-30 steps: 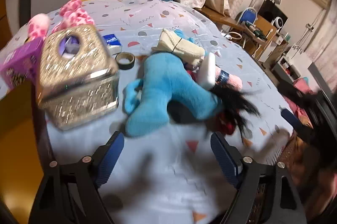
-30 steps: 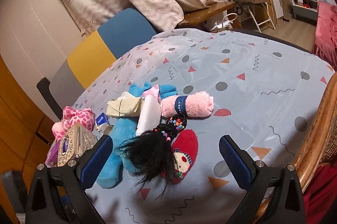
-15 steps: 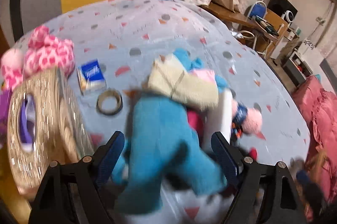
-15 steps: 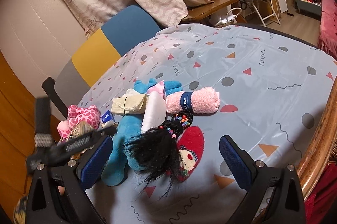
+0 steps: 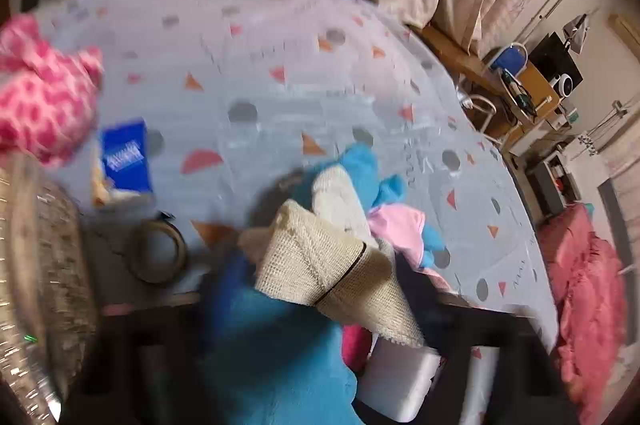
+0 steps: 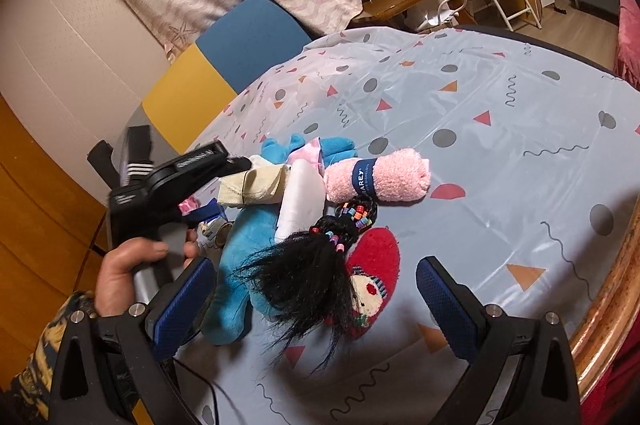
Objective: Organize soft objects
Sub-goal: 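Reach the left gripper into the pile and grasp the beige tied cloth bundle, then carry the beige bundle with the left gripper into the gold tray and release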
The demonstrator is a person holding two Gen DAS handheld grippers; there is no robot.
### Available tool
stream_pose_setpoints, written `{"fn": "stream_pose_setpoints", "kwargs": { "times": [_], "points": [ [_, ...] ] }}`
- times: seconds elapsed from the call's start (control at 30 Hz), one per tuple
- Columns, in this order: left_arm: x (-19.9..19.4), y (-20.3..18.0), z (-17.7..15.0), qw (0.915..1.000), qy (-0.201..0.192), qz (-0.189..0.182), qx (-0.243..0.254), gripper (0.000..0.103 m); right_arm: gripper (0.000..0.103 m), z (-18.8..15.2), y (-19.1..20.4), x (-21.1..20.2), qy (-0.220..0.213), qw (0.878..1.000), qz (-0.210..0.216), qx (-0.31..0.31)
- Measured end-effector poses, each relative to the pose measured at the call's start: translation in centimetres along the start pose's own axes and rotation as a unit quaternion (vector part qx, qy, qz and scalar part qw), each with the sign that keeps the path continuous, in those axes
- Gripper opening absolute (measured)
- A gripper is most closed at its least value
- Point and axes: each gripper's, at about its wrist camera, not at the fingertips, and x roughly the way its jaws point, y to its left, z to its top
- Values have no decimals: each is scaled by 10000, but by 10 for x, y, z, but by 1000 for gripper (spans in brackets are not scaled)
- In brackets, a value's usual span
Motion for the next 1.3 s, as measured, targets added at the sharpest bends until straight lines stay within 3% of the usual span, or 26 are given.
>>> {"fn": "stream_pose_setpoints", "kwargs": {
  "times": [0.1, 0.2, 0.53, 0.83, 1.1, 1.3],
  "points": [
    [6, 6, -1, 10000, -6, -51, -31, 22, 103, 0, 0, 1, 19, 10000, -5, 8],
    [-6, 8, -5, 9997, -216, -126, 24, 18, 103, 0, 0, 1, 28, 10000, -7, 11],
    [-48, -13, -18, 9949, -596, -317, 752, 14, 103, -1, 1, 2, 78, 9999, -90, -10],
    [-145, 1, -52, 9856, -1169, -633, 1042, 14, 103, -1, 2, 4, 134, 9998, -164, -37],
    [-236, 76, -112, 9854, -1462, -520, 703, 14, 103, -4, 7, 5, 211, 9989, -376, -155],
    [-281, 163, -154, 9876, -1567, 107, 33, 14, 103, -5, 14, 7, 256, 9970, -643, -358]
  ]
}}
